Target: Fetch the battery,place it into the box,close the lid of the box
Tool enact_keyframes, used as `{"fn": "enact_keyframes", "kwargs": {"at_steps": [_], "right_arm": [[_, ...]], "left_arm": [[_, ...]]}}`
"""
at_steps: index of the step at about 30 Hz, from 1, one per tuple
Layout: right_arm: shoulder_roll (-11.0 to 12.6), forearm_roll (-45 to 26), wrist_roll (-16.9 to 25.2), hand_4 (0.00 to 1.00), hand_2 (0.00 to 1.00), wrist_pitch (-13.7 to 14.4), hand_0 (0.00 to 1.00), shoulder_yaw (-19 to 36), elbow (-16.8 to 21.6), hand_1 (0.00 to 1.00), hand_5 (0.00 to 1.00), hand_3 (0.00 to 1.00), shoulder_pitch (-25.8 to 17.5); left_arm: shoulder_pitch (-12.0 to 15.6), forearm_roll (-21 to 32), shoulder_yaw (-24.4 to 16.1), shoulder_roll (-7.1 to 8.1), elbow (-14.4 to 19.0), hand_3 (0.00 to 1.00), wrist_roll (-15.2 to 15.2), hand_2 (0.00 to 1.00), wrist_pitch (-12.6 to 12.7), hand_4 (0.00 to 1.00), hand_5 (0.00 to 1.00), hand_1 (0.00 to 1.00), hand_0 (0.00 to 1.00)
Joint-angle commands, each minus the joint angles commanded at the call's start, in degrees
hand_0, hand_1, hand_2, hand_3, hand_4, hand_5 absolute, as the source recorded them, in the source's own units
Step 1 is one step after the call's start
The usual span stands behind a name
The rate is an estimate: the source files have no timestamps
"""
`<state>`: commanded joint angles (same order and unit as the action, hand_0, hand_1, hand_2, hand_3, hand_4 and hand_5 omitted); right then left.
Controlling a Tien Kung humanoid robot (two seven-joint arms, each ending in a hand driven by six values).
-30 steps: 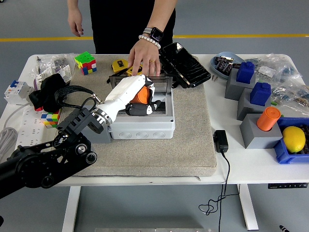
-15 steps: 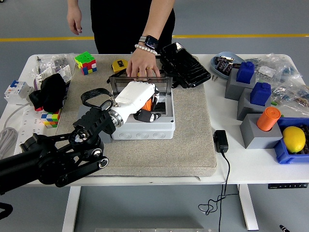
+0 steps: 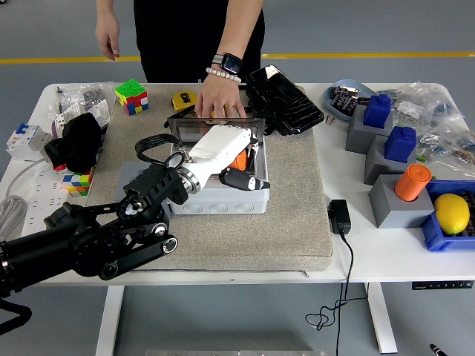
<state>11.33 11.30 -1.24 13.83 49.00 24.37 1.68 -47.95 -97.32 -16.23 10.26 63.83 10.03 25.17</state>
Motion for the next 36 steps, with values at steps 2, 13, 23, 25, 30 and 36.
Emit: {"fn": "enact_keyframes", "kwargs": {"at_steps": [2,13,23,25,30,36], "right_arm": [[0.0,0.0,0.0,0.861,0.646,0.0,0.568,-0.1,0.0,0.631,0.384,0.541,0.0],[0.1,0.3,0.1,0.860,0.645,0.1,0.568,0.3,0.2,0.633,0.383,0.541,0.2],[0.1,0.2,0.1,0.861,0.645,0.1,0.568,0.2,0.2,0.631,0.384,0.541,0.1],[0.0,0.2,0.1,0.861,0.644,0.0,0.568,0.2,0.2,0.631,0.384,0.541,0.0],[-0.1,0.2,0.1,0.862,0.645,0.0,0.568,0.3,0.2,0.631,0.384,0.541,0.0],[-0.1,0.3,0.1,0.861,0.644,0.0,0.568,0.5,0.2,0.631,0.385,0.540,-0.1]], "left_arm": [[-0.1,0.2,0.1,0.05,-0.3,0.243,-0.5,0.213,0.1,0.998,0.414,0.213,0.194],[-0.5,-0.2,0.7,-0.24,-2.6,0.483,-0.6,0.523,0.0,0.998,0.435,0.568,0.361],[0.0,0.4,-0.1,-0.04,-1.7,0.571,-0.6,0.574,-0.2,0.998,0.447,0.593,0.368],[0.2,0.5,-0.8,0.18,-0.6,0.658,-0.5,0.623,-0.3,0.998,0.456,0.627,0.389],[1.2,1.1,-2.9,1.20,3.8,0.622,-0.4,0.613,-0.7,0.998,0.463,0.627,0.388],[3.6,1.8,-6.2,3.14,9.7,0.592,-0.8,0.591,-0.9,0.998,0.481,0.598,0.375]]}}
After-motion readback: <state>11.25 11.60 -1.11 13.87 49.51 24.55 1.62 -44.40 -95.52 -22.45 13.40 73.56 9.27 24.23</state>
